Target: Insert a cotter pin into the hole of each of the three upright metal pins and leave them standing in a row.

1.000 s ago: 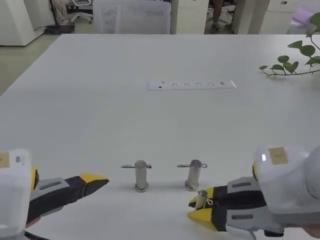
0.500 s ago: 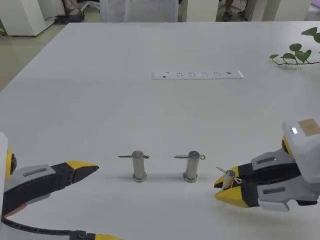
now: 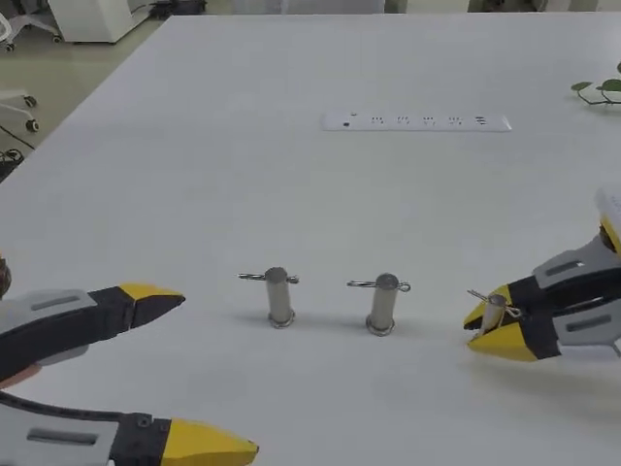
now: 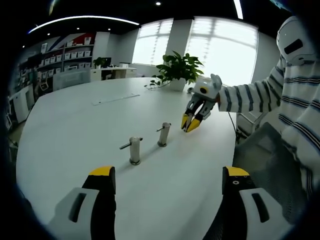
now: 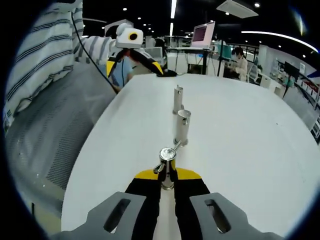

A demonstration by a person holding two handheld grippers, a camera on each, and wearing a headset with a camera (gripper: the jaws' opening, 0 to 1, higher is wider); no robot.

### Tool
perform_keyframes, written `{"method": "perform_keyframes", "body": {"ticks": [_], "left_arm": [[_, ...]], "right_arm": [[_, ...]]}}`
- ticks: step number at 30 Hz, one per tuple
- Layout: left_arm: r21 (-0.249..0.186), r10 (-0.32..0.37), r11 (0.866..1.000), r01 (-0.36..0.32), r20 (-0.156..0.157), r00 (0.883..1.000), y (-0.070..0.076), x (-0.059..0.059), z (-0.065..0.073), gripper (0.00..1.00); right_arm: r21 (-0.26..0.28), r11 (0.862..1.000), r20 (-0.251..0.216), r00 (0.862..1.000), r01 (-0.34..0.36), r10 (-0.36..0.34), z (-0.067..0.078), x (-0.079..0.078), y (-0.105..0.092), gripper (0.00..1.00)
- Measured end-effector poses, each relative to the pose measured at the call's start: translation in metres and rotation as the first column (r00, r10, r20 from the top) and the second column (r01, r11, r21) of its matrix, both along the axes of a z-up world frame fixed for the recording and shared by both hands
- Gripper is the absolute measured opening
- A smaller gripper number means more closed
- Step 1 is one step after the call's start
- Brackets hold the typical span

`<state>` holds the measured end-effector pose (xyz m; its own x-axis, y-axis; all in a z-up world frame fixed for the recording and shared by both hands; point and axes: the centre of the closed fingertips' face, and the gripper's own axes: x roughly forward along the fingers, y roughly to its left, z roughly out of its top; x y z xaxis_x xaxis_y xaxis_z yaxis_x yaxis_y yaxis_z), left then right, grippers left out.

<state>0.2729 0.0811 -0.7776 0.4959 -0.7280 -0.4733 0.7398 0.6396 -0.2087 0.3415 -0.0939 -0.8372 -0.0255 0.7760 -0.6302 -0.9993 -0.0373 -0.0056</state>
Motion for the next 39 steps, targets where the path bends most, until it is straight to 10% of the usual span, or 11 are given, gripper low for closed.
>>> {"method": "perform_keyframes", "body": {"ticks": [8, 18, 29, 35, 39], "left_arm": [[-0.006, 0.078, 0.997, -0.078, -0.003, 0.997, 0.002, 0.001, 0.005, 0.87], [0.003, 0.131, 0.991, -0.131, -0.003, 0.991, 0.005, 0.002, 0.008, 0.88], [0.013, 0.190, 0.982, -0.190, -0.013, 0.982, 0.012, 0.006, 0.005, 0.88], [0.105, 0.210, 0.972, -0.210, 0.007, 0.978, 0.022, 0.008, -0.004, 0.82], [0.074, 0.216, 0.974, -0.215, -0.007, 0.976, 0.017, 0.008, 0.000, 0.82]], "right_arm": [[-0.013, 0.993, -0.009, 0.993, -0.120, 0.120, 0.000, 0.006, -0.002, 0.09], [-0.074, 0.952, -0.022, 0.955, -0.297, 0.296, -0.011, 0.005, -0.009, 0.10], [-0.078, 0.924, -0.014, 0.927, -0.375, 0.375, -0.017, 0.011, -0.008, 0.10], [-0.078, 0.919, -0.023, 0.922, -0.387, 0.387, -0.020, 0.020, -0.010, 0.10], [-0.073, 0.914, -0.031, 0.917, -0.398, 0.397, -0.020, 0.020, -0.010, 0.10]]}}
